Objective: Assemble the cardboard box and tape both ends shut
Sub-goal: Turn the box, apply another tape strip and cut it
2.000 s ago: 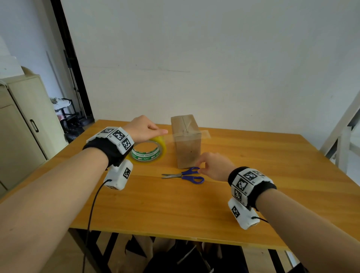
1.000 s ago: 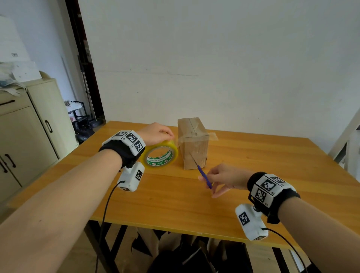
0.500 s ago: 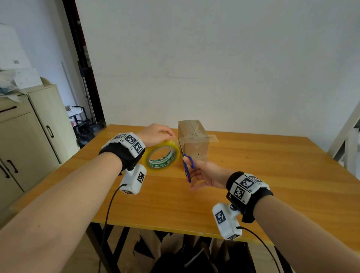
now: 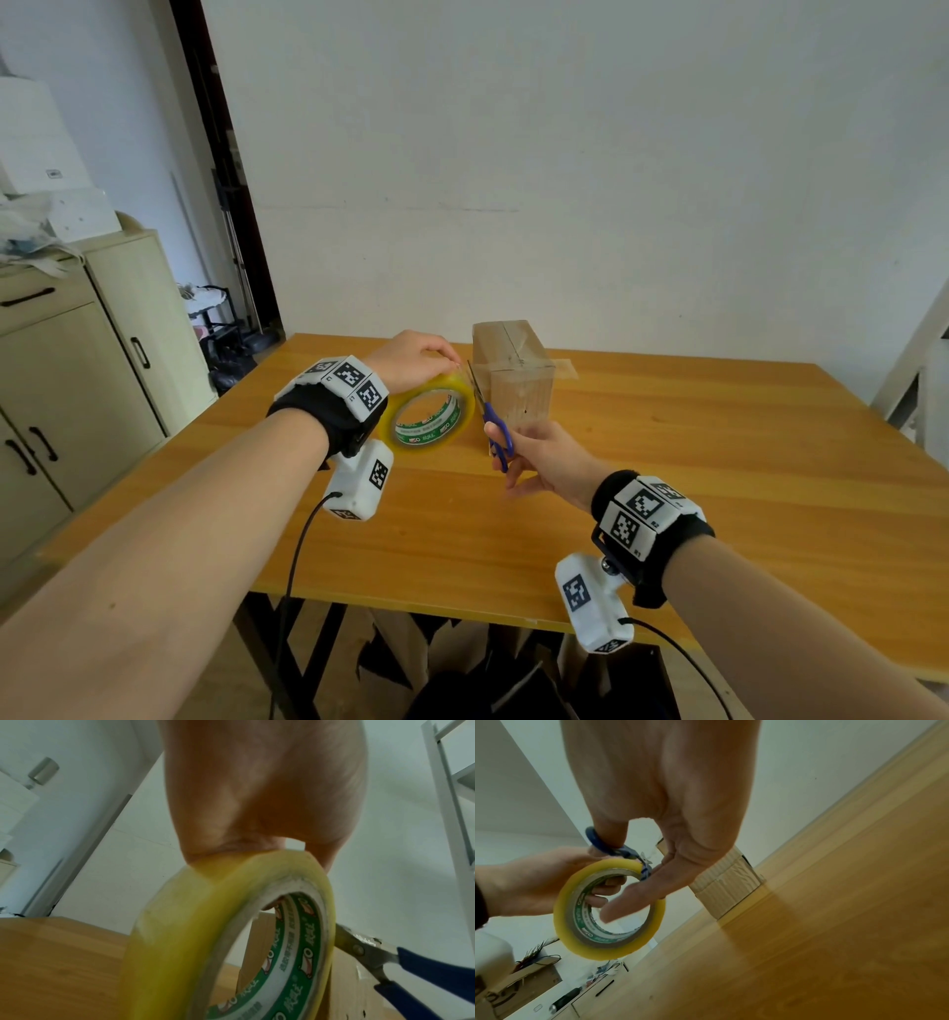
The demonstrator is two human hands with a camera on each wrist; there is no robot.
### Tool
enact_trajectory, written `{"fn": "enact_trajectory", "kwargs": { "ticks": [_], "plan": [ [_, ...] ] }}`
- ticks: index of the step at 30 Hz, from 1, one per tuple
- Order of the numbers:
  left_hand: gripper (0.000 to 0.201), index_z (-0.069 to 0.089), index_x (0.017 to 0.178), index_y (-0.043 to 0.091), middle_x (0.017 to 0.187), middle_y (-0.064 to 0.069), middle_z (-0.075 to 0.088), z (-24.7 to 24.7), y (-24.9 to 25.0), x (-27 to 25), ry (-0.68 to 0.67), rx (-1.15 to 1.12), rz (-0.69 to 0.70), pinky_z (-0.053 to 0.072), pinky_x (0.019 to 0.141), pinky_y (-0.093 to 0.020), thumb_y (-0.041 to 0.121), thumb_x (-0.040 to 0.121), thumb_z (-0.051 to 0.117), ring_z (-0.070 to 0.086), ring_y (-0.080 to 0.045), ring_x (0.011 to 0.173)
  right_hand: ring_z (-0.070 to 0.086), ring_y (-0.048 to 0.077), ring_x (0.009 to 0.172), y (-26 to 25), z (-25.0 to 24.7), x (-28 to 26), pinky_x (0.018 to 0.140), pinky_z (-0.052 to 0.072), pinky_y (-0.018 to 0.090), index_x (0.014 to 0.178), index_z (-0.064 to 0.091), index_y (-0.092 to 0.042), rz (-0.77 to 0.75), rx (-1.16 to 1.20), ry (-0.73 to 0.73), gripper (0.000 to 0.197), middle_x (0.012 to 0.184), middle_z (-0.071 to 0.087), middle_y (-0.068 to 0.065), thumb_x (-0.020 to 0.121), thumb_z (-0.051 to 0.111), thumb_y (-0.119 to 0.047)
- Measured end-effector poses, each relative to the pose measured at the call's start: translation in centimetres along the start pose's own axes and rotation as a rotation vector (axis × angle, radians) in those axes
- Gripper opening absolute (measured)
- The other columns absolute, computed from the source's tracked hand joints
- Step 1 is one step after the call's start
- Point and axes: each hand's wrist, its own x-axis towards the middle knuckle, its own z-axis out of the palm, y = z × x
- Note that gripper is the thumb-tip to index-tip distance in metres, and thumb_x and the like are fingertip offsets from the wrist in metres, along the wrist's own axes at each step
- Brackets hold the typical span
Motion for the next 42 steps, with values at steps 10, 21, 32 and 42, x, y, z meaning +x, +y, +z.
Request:
{"fn": "enact_trajectory", "kwargs": {
  "ticks": [10,21,32,42],
  "plan": [
    [0.017,0.068,0.1,0.014,0.118,-0.003,0.064,0.1,-0.3,0.0,0.002,-0.006,-0.032,0.039,0.098,-0.03,0.023,0.089,0.058,0.055,-0.019,0.115,0.05,0.011,0.049,-0.2,-0.1,-0.4,0.051,0.057,0.028,0.071,0.06,-0.013,-0.091,-0.076,0.053,0.028,0.066,0.054,0.001,0.092,0.058,-0.032],
    [0.019,0.062,0.108,0.011,0.134,-0.007,0.053,-0.2,-2.0,-1.8,-0.034,0.156,-0.078,0.035,0.1,-0.034,0.017,0.094,0.051,0.044,-0.027,0.129,0.054,0.011,0.054,-0.6,-1.8,-0.6,0.055,0.059,0.028,0.086,0.062,-0.009,-0.076,-0.138,0.061,0.022,0.073,0.056,0.004,0.091,0.059,-0.03],
    [0.017,0.057,0.084,0.019,0.084,0.008,0.053,1.8,-2.6,-3.2,0.018,0.131,-0.064,0.042,0.082,-0.033,0.036,0.087,0.06,0.049,-0.014,0.088,0.055,0.014,0.056,-0.3,-1.2,-0.7,0.055,0.059,0.028,0.081,0.063,-0.011,-0.065,-0.196,0.07,0.019,0.076,0.057,0.006,0.091,0.06,-0.027],
    [0.014,0.049,0.082,0.019,0.074,0.008,0.049,4.2,-2.6,-4.6,0.004,0.275,0.014,0.035,0.052,-0.017,0.019,0.086,0.062,0.041,-0.009,0.058,0.056,0.011,0.055,-0.4,-1.2,-0.9,0.052,0.058,0.026,0.085,0.061,-0.006,-0.049,-0.27,0.089,0.025,0.075,0.059,0.006,0.087,0.063,-0.031]
  ]
}}
